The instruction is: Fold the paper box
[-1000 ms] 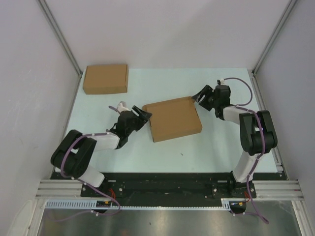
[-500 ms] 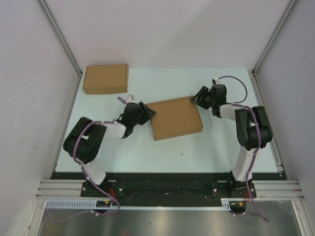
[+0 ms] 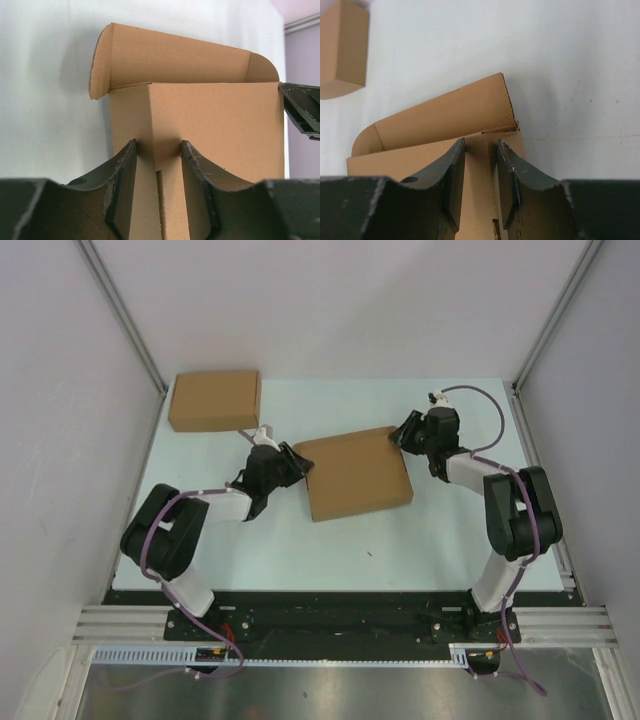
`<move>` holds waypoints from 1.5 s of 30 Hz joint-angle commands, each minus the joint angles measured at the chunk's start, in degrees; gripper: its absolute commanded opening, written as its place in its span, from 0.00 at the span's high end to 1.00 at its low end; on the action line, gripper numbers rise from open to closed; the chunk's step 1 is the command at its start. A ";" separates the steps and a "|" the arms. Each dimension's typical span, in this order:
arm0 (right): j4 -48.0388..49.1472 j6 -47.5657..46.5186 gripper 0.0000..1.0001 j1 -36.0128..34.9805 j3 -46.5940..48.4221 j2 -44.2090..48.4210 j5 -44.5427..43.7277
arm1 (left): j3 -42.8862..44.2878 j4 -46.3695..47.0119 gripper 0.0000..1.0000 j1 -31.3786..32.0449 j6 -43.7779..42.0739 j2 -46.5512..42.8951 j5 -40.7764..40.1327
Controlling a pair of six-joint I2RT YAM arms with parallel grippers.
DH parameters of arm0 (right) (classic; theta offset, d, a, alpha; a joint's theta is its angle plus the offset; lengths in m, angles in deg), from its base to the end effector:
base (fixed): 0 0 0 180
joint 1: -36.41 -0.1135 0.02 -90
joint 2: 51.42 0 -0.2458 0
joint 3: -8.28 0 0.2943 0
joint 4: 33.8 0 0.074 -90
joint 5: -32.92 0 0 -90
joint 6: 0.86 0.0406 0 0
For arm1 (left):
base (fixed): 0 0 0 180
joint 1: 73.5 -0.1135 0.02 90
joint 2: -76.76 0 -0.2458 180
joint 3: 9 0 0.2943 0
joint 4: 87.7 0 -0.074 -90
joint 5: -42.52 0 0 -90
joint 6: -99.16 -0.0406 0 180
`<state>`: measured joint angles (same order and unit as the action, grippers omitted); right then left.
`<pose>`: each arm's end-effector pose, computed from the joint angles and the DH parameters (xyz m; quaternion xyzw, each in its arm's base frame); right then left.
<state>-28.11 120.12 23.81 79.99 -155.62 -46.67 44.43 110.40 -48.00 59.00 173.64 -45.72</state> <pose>0.4183 0.1010 0.1423 0.0885 0.8449 0.2655 0.4559 0.3304 -0.1590 0.1061 -0.1701 0.8277 -0.3370 0.4153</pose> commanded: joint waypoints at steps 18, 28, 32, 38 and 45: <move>17.52 -11.20 0.79 -12.44 -16.70 27.47 -4.60 | -7.21 34.54 0.54 3.15 -22.32 -21.56 -1.58; 17.00 -15.16 0.78 -17.89 -20.30 29.15 -9.80 | -19.25 47.99 0.52 6.67 -24.10 -20.16 -7.73; 16.56 -16.39 0.78 -19.65 -21.36 29.67 -12.24 | -23.91 51.69 0.52 7.46 -22.78 -18.22 -11.33; 15.95 -17.97 0.78 -21.85 -22.85 31.43 -14.71 | -29.71 57.67 0.53 8.69 -20.40 -14.62 -15.91; 14.54 -18.06 0.78 -23.52 -24.78 33.71 -16.92 | -33.14 57.24 0.52 9.31 -18.73 -15.23 -18.63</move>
<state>-16.06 101.70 2.87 56.30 -123.89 -66.19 12.11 159.49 -40.77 37.63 158.95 -66.83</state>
